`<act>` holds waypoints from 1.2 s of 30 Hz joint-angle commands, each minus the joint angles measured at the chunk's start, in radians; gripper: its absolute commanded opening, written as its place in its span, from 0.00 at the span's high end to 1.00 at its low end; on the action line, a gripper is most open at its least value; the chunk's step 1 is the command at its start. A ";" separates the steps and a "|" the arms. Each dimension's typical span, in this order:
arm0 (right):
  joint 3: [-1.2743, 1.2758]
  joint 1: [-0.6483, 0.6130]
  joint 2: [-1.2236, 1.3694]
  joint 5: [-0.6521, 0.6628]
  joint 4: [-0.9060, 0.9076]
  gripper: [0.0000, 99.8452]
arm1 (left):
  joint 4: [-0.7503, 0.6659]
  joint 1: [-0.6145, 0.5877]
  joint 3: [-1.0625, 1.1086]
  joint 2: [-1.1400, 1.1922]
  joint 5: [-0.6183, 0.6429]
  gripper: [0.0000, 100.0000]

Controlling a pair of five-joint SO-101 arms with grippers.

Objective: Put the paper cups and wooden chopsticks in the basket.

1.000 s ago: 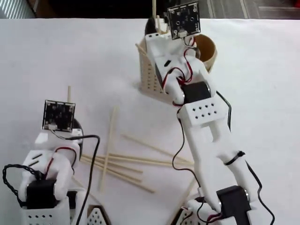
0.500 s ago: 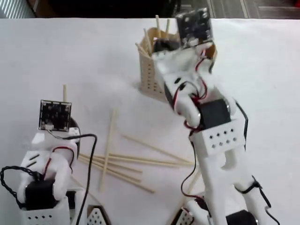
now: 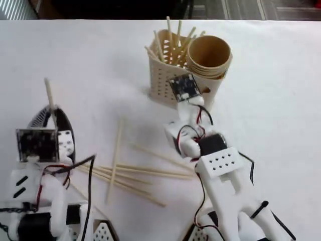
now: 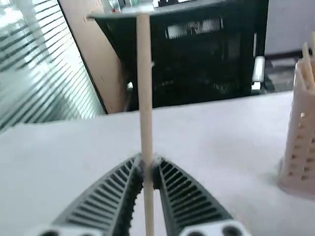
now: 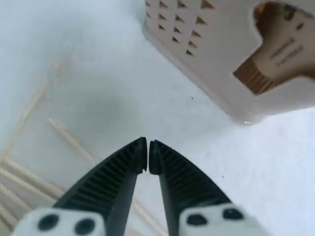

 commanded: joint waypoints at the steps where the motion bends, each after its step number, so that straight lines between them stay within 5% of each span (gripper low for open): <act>1: 0.112 0.039 -0.031 -0.006 -0.209 0.98 | -0.157 -0.007 -0.060 0.004 0.011 0.98; 15: 0.258 0.076 -0.024 -0.006 -0.407 0.98 | -0.641 0.355 -0.098 0.271 0.008 0.98; 30: 0.264 0.073 -0.024 -0.006 -0.406 0.98 | -0.663 0.542 -0.617 0.878 0.012 0.98; 36: 0.264 0.076 -0.024 -0.006 -0.403 0.98 | -0.663 0.558 -0.790 1.099 0.155 0.98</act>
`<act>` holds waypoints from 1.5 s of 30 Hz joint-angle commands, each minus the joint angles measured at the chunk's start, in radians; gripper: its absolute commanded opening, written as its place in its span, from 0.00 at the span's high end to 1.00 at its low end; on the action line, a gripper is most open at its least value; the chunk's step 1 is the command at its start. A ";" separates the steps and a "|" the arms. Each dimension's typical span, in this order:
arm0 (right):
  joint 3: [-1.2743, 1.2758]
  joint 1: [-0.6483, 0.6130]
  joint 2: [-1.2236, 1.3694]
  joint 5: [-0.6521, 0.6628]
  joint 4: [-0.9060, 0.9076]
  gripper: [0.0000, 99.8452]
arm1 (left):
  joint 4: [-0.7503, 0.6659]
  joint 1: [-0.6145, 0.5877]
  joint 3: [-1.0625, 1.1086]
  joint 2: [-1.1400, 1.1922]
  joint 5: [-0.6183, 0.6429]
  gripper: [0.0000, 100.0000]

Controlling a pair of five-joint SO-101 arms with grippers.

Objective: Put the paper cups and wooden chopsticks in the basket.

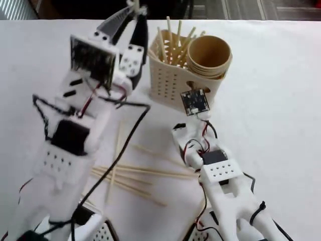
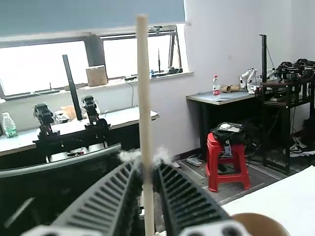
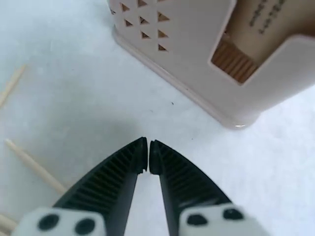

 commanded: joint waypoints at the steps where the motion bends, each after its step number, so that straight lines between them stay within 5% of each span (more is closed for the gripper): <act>1: -0.005 0.008 -0.022 -0.006 -0.012 0.98 | -0.023 0.010 -0.135 0.116 0.097 0.98; 18: -0.005 0.004 -0.022 0.002 -0.012 0.98 | -0.017 0.002 -0.290 0.469 0.141 0.98; 24: -0.005 0.005 -0.022 0.002 -0.012 0.98 | 0.132 0.002 -0.298 0.429 0.141 0.83; 31: -0.003 0.008 -0.022 0.003 -0.012 0.98 | 0.299 -0.042 -0.298 0.266 0.135 0.83; 40: 0.012 0.007 -0.024 0.003 -0.018 0.98 | 0.710 -0.226 -0.290 0.018 0.132 0.83; 45: 0.012 0.008 -0.030 0.006 -0.007 0.98 | 0.910 -0.248 -0.288 -0.056 0.026 0.83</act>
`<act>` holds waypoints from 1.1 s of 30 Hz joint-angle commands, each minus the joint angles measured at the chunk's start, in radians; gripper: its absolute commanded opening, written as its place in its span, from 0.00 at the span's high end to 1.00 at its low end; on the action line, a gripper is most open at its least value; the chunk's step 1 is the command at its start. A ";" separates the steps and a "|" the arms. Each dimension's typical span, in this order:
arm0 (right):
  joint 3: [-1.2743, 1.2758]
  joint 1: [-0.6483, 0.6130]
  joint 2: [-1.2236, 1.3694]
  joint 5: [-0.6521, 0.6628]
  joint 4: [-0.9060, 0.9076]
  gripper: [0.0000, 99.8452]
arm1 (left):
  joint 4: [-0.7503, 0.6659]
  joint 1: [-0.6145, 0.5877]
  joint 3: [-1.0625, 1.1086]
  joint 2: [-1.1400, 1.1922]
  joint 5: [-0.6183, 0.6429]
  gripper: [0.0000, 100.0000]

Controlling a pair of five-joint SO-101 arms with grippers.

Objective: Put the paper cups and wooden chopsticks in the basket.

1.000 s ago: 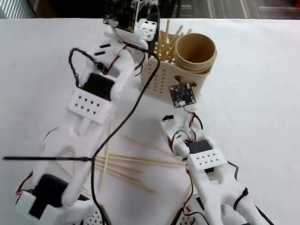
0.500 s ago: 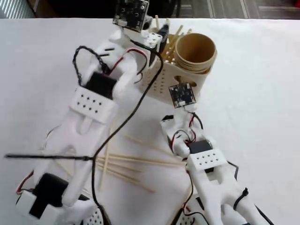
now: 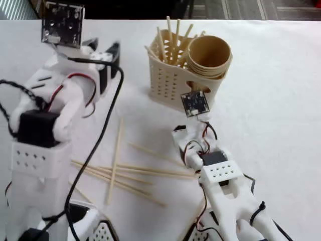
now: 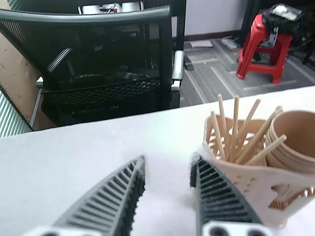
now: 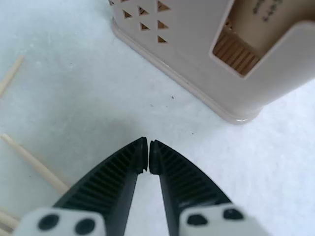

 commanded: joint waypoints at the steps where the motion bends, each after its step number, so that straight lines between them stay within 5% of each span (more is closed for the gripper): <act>1: -0.008 0.008 -0.031 0.006 0.005 0.98 | 0.129 -0.015 -0.040 -0.067 -0.052 0.83; 8: -0.193 0.018 -0.031 0.054 0.351 0.98 | 0.275 -0.028 0.021 -0.077 -0.055 0.83; 16: -0.436 0.209 -0.031 0.051 0.808 0.98 | 0.123 -0.194 0.290 -0.077 -0.049 0.83; 22: -0.397 0.383 -0.021 -0.008 0.828 0.96 | -0.034 -0.197 0.494 -0.077 -0.046 0.83; 26: -0.315 0.374 -0.021 -0.074 0.825 0.85 | -0.118 -0.182 0.588 -0.077 -0.046 0.83; 33: -0.279 0.354 -0.016 -0.170 0.809 0.84 | -0.180 -0.183 0.686 -0.077 -0.046 0.83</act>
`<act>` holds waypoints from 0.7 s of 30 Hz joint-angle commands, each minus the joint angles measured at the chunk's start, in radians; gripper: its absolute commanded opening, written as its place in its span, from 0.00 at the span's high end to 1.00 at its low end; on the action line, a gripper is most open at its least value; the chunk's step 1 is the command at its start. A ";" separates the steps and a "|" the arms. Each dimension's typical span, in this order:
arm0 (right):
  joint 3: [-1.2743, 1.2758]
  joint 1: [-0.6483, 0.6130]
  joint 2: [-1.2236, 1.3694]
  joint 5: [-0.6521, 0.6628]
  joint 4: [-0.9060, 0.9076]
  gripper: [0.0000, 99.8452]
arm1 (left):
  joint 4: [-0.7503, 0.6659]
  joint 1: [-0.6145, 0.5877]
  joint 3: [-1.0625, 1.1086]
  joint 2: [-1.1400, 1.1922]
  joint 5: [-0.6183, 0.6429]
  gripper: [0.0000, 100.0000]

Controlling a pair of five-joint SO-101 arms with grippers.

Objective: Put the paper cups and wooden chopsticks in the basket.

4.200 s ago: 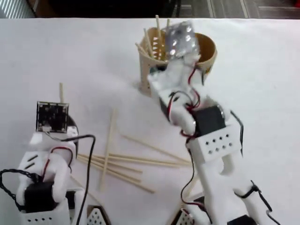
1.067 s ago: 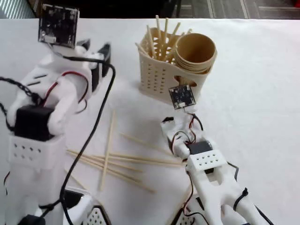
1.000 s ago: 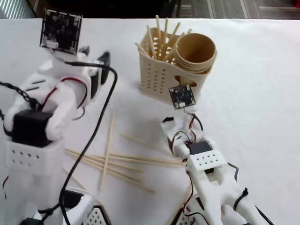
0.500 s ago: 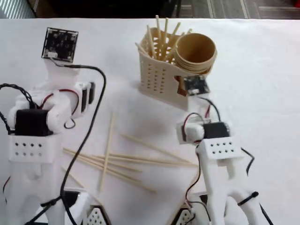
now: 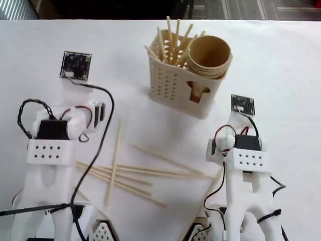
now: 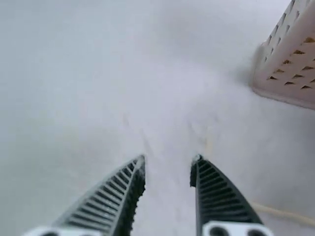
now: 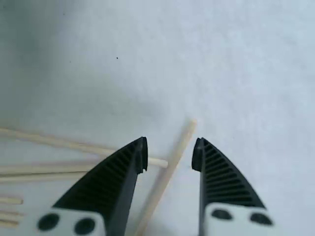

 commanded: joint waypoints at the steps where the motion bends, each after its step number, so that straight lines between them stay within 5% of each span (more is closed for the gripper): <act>1: 0.000 0.019 -0.001 -0.020 -0.016 0.84 | -0.041 0.005 0.023 -0.025 -0.002 0.83; 15: -0.133 0.117 0.588 -0.020 -0.120 0.84 | -0.092 0.002 0.083 -0.025 -0.002 0.83; 21: -0.140 0.145 0.642 -0.012 -0.211 0.98 | -0.091 0.001 0.086 -0.024 -0.002 0.83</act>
